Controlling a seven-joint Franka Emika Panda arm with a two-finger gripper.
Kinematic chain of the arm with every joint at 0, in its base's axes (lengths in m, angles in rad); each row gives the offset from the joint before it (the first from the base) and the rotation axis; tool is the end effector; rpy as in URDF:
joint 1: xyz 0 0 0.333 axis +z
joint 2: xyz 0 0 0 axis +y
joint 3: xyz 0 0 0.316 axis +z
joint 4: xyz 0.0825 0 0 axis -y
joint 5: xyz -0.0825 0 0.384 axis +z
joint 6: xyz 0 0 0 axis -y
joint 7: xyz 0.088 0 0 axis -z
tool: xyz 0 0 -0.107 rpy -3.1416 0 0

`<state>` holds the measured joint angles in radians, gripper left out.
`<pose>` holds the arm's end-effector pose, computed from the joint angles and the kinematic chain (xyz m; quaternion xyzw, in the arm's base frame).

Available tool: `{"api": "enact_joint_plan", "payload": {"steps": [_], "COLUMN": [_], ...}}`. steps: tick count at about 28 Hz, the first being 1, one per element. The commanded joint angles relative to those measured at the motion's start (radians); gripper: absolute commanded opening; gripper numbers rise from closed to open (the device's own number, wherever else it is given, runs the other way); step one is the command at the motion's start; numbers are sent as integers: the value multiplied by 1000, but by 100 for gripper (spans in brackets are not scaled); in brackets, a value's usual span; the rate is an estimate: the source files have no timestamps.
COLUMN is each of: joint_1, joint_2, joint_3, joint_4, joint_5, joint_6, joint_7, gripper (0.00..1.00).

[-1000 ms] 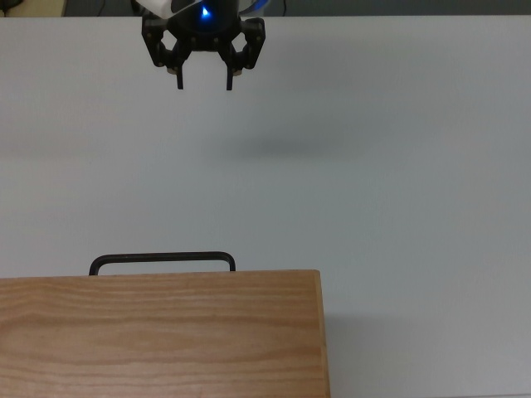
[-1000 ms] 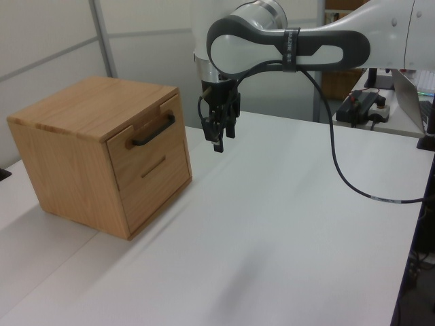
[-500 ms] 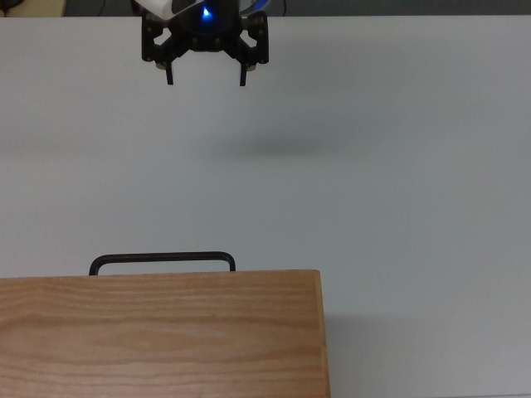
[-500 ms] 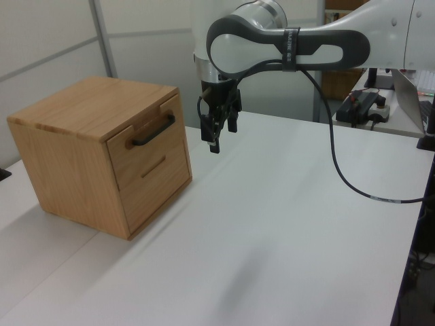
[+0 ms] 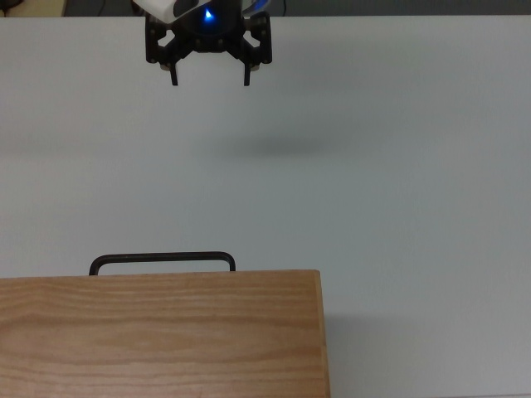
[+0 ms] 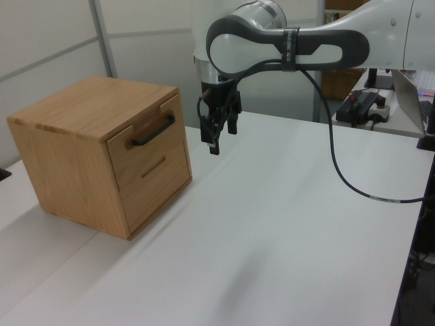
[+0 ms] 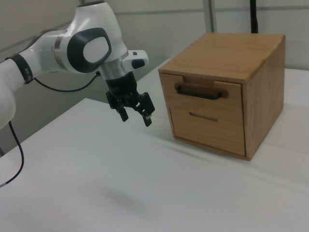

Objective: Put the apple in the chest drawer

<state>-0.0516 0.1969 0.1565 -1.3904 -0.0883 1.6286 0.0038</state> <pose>0.6183 0.0460 0.6011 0.9981 0.0503 0.0233 0.0277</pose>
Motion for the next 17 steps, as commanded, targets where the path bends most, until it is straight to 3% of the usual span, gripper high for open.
{"api": "enact_joint_plan", "payload": {"steps": [1, 17], "joint_1": [1, -1], "joint_2": [-7, -7], "joint_3": [-8, -5], "joint_4": [-1, 1], "joint_5": [39, 33], "joint_6": [-27, -26], "joint_7": [-11, -16], "gripper": [100, 100]}}
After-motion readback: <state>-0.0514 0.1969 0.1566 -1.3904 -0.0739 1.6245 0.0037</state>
